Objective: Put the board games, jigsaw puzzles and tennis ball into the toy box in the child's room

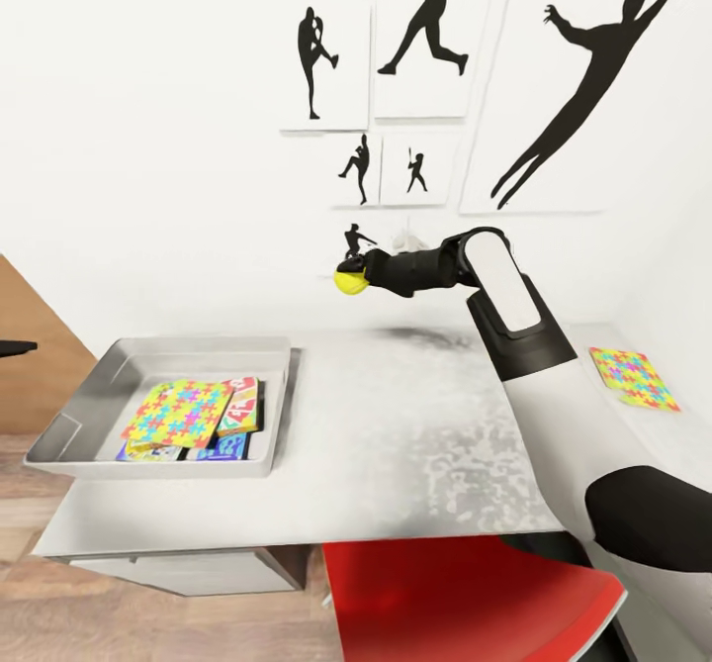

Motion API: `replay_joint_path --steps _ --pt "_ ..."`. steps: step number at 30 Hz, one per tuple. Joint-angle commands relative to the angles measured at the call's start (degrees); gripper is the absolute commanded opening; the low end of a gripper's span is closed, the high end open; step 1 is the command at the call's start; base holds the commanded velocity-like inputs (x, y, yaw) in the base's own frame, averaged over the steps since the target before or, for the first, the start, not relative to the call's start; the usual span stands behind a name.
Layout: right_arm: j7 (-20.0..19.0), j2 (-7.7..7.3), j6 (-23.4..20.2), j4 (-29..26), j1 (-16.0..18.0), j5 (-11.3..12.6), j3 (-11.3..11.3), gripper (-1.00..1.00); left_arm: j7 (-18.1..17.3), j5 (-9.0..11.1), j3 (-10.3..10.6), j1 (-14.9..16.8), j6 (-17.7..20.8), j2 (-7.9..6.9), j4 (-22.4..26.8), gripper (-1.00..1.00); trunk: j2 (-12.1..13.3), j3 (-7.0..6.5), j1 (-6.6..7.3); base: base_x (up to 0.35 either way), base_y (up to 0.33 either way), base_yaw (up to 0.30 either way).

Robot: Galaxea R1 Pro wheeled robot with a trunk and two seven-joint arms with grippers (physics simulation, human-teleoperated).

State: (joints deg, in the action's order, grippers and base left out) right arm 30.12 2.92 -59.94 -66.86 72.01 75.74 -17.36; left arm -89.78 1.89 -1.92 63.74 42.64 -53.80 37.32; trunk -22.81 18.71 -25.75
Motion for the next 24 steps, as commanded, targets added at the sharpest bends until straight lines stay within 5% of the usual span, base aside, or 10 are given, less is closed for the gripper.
replay_joint_path --steps 1,18,24 --pt "0.7 0.03 -0.1 0.0 0.1 0.6 -0.2 -1.00 -0.2 0.0 0.1 0.1 0.6 -0.07 -0.2 1.00 -0.1 0.01 -0.04 0.000 0.000 0.118" --pt "0.9 2.23 -0.1 0.5 1.1 0.2 -2.9 -1.00 -0.2 -0.2 0.3 0.0 0.6 -0.16 -0.8 1.00 -0.1 -1.57 -0.04 0.000 0.000 0.117" --pt "0.9 2.13 -0.1 0.1 0.6 0.3 -3.1 -1.00 -0.2 -0.5 0.3 0.0 -3.2 -0.11 -3.8 1.00 -0.1 -2.13 -0.04 0.000 0.000 0.117"
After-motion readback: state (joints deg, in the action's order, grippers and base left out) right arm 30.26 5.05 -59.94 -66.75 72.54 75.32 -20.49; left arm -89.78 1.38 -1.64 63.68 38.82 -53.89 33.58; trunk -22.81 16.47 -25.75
